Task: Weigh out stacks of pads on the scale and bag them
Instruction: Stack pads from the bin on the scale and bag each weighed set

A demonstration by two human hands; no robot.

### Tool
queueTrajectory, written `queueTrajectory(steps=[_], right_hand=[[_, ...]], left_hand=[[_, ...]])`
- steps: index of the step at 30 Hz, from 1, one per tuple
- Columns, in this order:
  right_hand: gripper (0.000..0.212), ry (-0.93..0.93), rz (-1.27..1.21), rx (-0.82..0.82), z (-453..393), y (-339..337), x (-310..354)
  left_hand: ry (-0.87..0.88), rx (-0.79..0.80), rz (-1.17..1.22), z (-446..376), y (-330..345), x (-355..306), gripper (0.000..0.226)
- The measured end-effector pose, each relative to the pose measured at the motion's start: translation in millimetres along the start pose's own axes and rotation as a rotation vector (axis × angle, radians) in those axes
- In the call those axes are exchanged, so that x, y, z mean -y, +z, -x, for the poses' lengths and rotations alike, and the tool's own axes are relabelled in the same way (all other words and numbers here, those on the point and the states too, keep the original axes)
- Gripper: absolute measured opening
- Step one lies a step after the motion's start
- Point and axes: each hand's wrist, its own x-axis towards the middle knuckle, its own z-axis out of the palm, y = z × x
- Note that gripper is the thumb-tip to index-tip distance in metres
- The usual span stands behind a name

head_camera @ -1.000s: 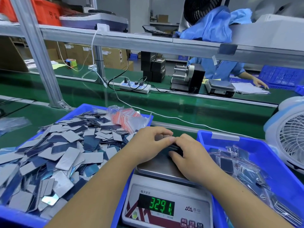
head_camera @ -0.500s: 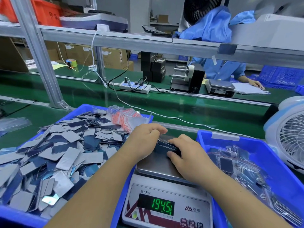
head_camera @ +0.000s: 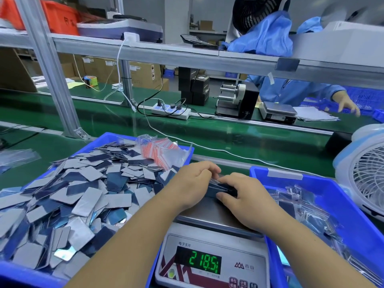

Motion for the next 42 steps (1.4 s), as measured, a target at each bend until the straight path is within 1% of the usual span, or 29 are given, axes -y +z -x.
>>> queueTrajectory(steps=[4,7,10,12,15,17,19,21,22,24,26,28,31,34,37,42], right_hand=[[0.031,0.009,-0.024,-0.019,0.6,2.2,0.5],[0.032,0.024,-0.023,-0.018,-0.5,1.9,0.2],[0.028,0.030,-0.044,-0.003,-1.3,-1.0,-2.4],[0.025,0.038,-0.076,0.002,-1.2,-3.8,-5.1],[0.024,0.045,-0.080,0.014,-1.0,-4.5,-7.1],[0.026,0.046,-0.099,0.024,-0.4,-4.0,-7.4],[0.034,0.059,-0.143,0.049,1.0,-5.3,-8.4],[0.036,0.096,-0.238,0.083,1.8,-10.2,-9.4],[0.035,0.121,-0.296,0.086,1.7,-13.4,-10.6],[0.034,0.159,-0.372,0.049,1.2,-19.4,-15.3],[0.029,0.150,-0.333,0.011,0.4,-24.0,-18.6],[0.025,0.113,-0.276,-0.012,0.1,-27.3,-18.8],[0.026,0.060,-0.296,-0.056,0.7,-36.4,-19.9],[0.023,0.042,-0.299,0.004,3.8,-42.6,-19.1],[0.024,0.062,-0.203,0.102,5.1,-40.2,-19.4],[0.023,0.089,-0.198,0.091,2.6,-49.3,-21.1]], left_hand=[[-0.080,0.085,-0.222,1.3,-7.7,5.3,0.053],[-0.067,0.126,-0.264,3.5,-4.7,3.5,0.053],[-0.083,0.154,-0.296,1.9,-5.1,2.7,0.054],[-0.050,0.179,-0.318,3.5,-9.4,3.7,0.056],[0.060,0.174,-0.283,5.9,-13.6,5.0,0.045],[0.113,0.170,-0.281,6.4,-11.2,4.7,0.043],[0.155,0.158,-0.308,6.2,-7.1,5.5,0.048],[0.155,0.144,-0.308,6.2,-6.1,6.5,0.054],[0.148,0.137,-0.316,5.8,-6.3,7.2,0.052],[0.148,0.127,-0.340,4.8,-5.8,9.1,0.037],[0.154,0.111,-0.342,4.9,-4.8,9.0,0.027],[0.150,0.103,-0.339,4.9,-4.2,7.9,0.022],[0.134,0.119,-0.325,4.1,-4.3,6.7,0.019],[0.117,0.121,-0.305,4.2,-4.8,6.6,0.016],[0.109,0.126,-0.287,4.3,-5.0,6.9,0.014],[0.094,0.158,-0.286,4.3,-6.6,4.6,0.016]])
